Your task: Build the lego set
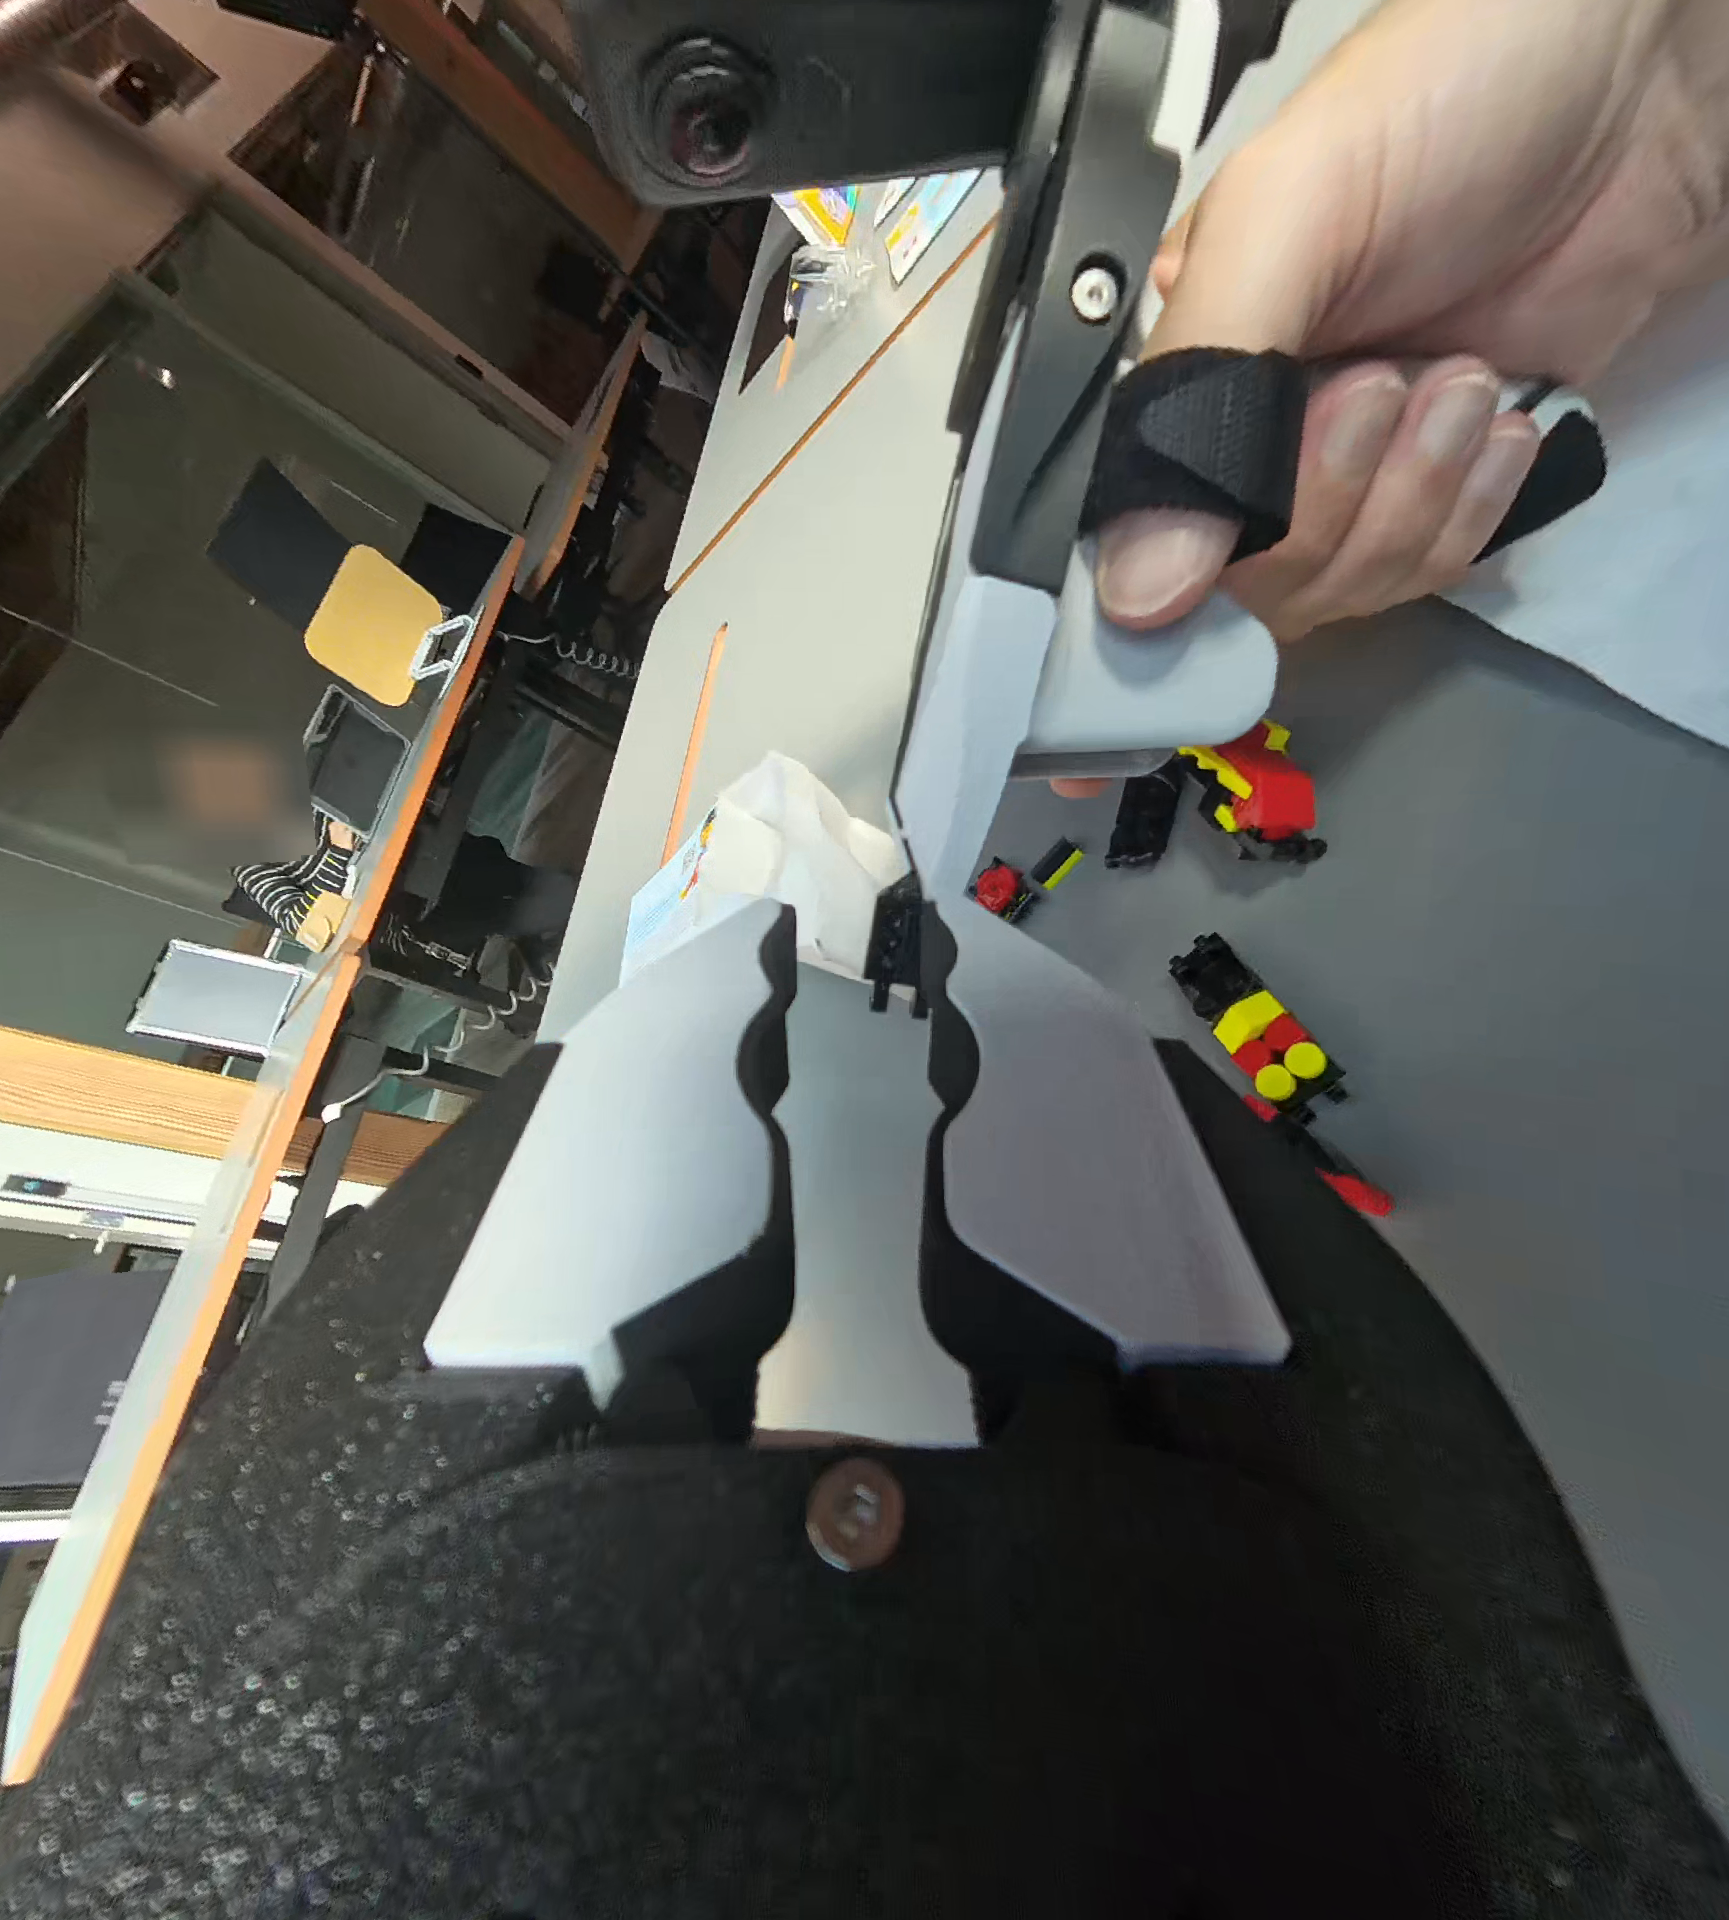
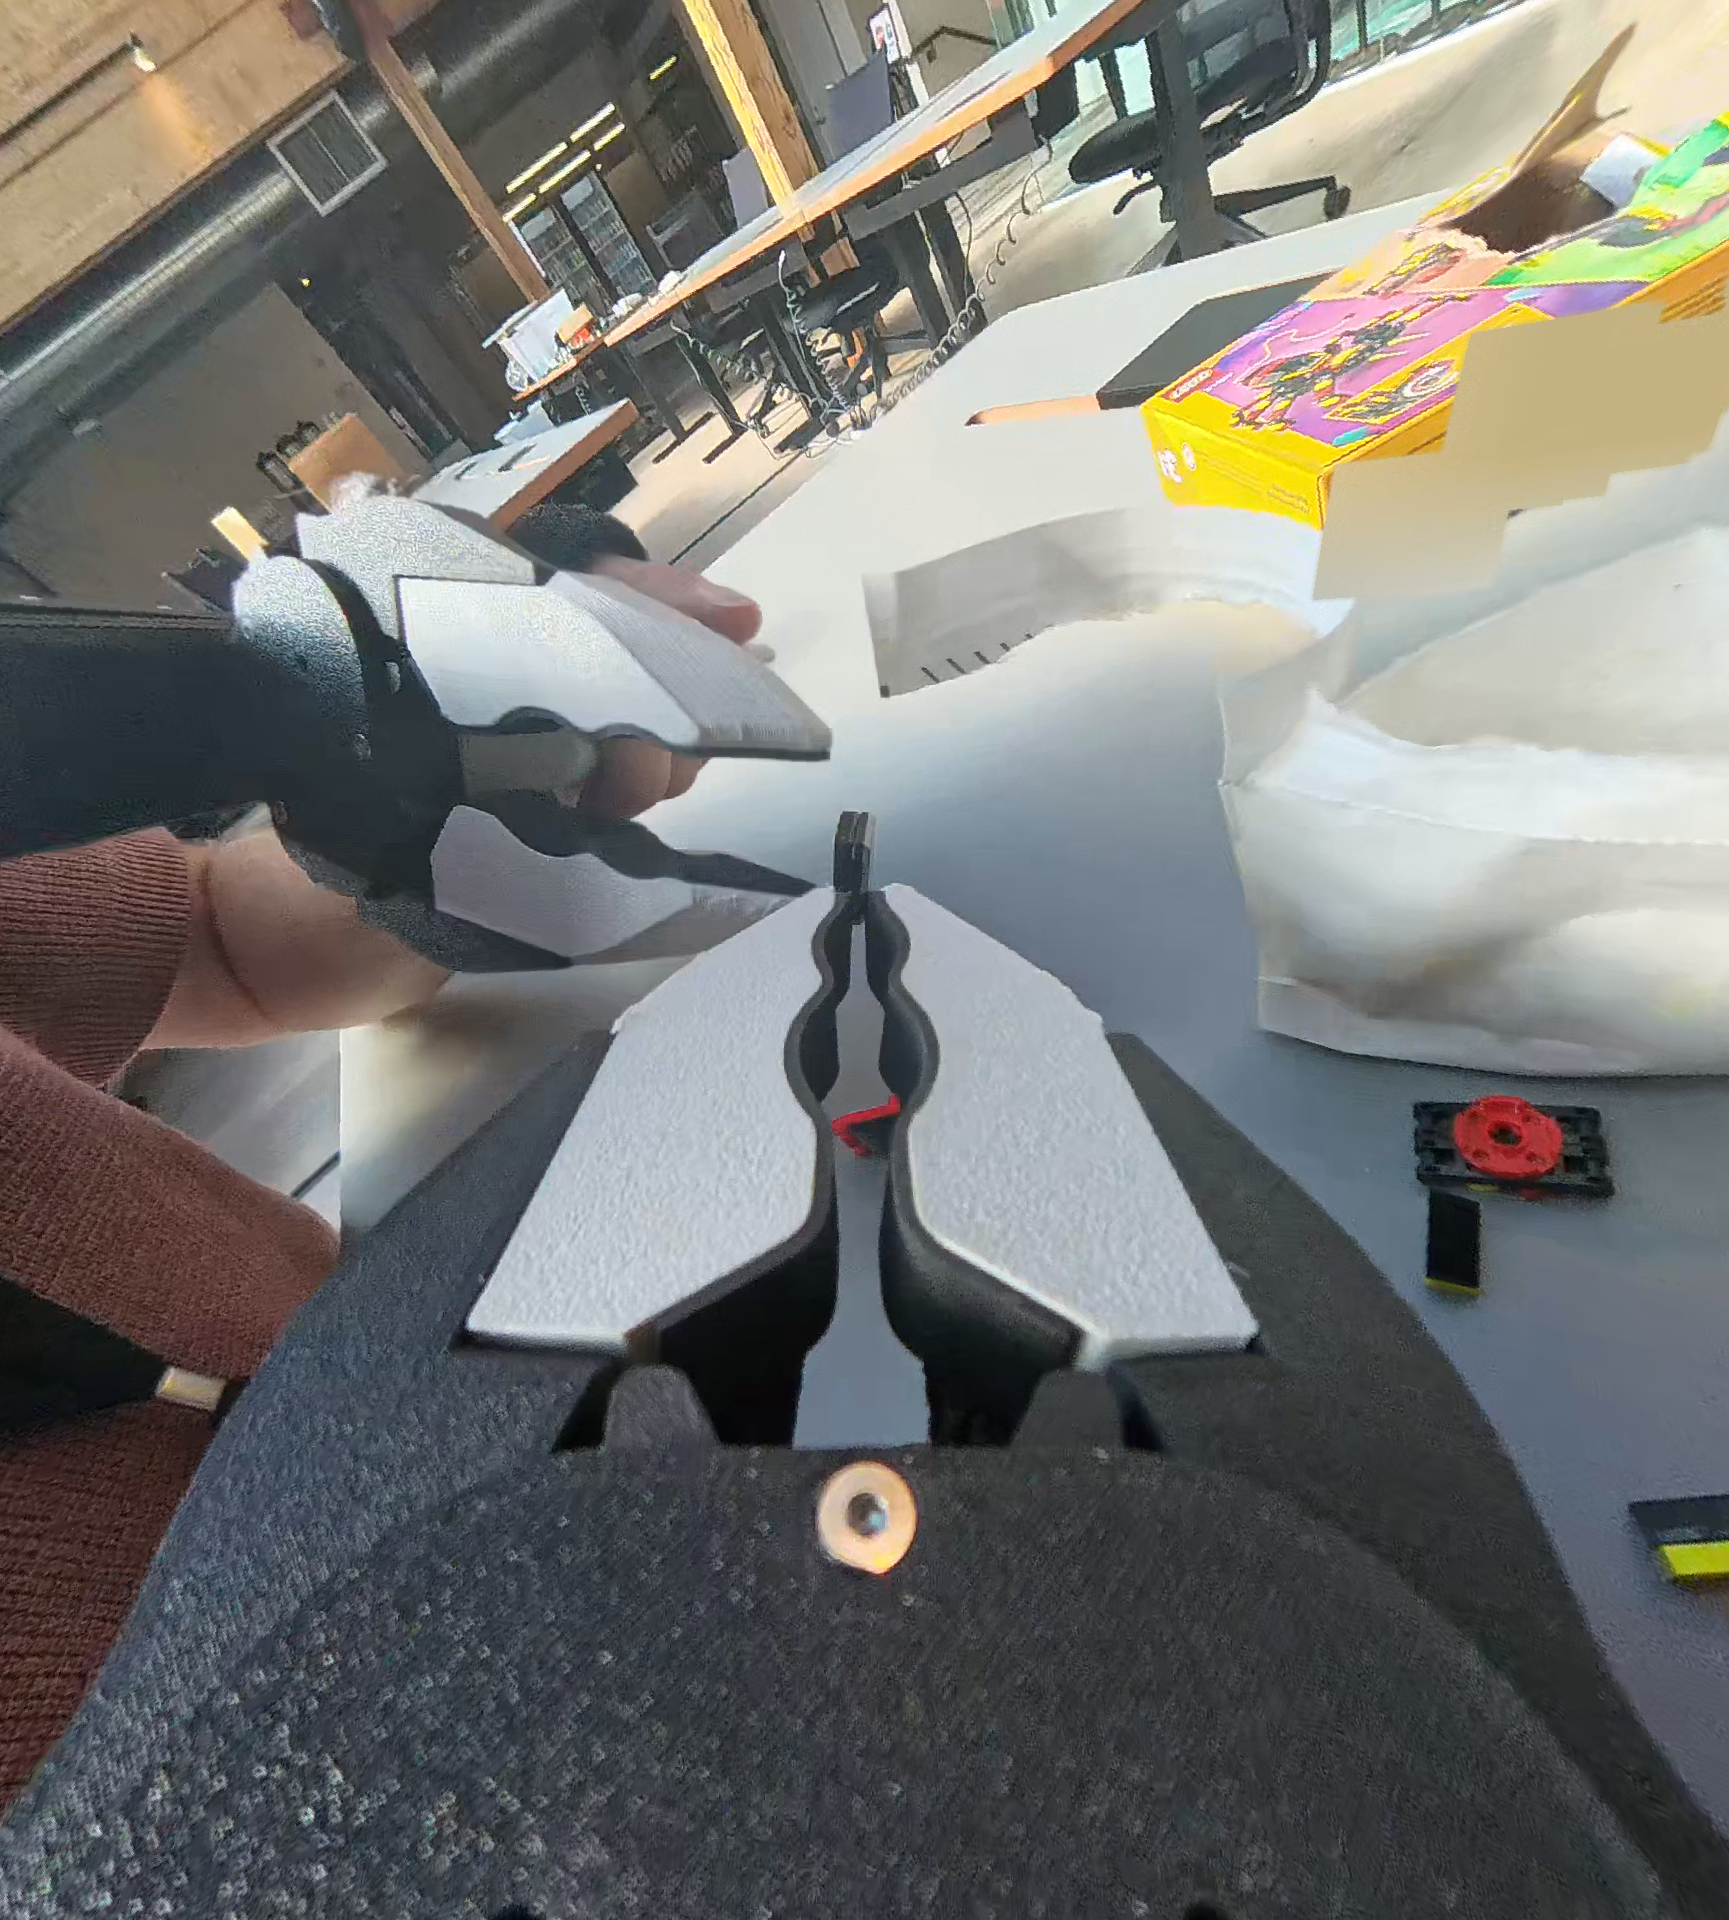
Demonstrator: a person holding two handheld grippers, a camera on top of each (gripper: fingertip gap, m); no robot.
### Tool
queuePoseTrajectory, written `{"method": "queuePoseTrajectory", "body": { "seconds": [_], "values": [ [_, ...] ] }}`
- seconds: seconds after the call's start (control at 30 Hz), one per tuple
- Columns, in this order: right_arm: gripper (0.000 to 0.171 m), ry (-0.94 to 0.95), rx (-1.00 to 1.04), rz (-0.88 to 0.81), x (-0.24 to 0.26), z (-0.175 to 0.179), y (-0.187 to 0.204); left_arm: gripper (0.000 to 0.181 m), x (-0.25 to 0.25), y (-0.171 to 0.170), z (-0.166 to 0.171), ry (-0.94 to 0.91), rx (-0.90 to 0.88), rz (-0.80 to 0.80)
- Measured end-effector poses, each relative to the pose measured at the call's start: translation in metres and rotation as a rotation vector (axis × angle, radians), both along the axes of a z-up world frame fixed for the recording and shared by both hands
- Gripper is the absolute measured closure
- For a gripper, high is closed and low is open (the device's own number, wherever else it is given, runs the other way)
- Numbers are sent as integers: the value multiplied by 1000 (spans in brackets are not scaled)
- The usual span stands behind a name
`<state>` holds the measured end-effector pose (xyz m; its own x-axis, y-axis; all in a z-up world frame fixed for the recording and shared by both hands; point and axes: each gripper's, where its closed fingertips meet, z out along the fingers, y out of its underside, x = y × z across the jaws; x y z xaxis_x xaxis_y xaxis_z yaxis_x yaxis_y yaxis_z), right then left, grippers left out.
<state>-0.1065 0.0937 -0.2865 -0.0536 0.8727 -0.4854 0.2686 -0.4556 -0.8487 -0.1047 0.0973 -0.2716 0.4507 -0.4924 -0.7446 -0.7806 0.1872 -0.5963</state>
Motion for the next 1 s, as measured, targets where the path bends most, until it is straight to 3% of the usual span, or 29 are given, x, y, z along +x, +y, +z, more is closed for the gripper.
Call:
{"method": "queuePoseTrajectory", "body": {
  "seconds": [0.13,0.3,0.6,0.7,0.87,0.93,1.0],
  "values": [
    [169,-56,3,-10,2,-3,2,166,6,0,-11,100,-13,-18],
    [169,-69,-42,7,5,-1,1,156,1,1,-14,158,-12,1],
    [169,-108,-23,18,1,-4,-3,165,1,2,-17,156,-13,2],
    [169,-55,-45,29,4,4,-5,165,5,0,-9,13,-8,-37],
    [171,203,-265,120,11,35,-14,166,13,-12,17,-566,-183,-212],
    [171,214,-263,13,17,30,10,165,9,-13,19,-620,-189,-213],
    [171,199,-289,73,20,29,0,165,5,-7,6,-494,-175,-134]
  ]
}}
